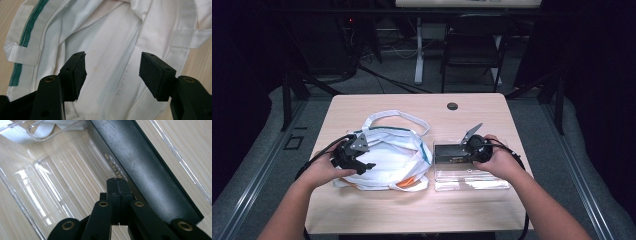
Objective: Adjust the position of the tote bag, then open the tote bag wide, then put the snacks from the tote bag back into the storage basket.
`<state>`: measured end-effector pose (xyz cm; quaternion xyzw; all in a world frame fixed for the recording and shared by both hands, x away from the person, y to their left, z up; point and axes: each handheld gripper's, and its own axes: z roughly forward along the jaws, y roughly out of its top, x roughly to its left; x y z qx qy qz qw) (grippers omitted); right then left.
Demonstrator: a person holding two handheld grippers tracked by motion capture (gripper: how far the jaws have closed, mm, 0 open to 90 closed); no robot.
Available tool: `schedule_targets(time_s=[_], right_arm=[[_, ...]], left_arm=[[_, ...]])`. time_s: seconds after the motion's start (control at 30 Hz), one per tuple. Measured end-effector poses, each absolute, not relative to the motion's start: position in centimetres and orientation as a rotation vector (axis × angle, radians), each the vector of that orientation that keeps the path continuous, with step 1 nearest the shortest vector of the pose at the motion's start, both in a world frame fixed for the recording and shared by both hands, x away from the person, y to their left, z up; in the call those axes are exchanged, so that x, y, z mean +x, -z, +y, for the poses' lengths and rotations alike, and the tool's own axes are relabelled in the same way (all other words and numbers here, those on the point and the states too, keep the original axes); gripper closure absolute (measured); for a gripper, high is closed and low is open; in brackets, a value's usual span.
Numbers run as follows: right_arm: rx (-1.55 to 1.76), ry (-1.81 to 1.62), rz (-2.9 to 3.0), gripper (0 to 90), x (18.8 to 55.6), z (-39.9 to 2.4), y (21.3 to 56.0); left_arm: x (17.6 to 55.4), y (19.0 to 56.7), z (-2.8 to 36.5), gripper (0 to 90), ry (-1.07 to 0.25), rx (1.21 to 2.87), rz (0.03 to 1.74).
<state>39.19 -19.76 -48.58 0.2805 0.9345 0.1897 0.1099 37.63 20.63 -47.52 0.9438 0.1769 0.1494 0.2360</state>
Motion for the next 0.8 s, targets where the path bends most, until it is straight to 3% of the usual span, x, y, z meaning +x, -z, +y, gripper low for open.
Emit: schedule_targets(time_s=[0.8], right_arm=[[0.767,-0.65,2.741,90.0,37.1,-18.5,47.1]], left_arm=[[37.1,47.0,21.5,38.1,-0.424,2.568,0.505]])
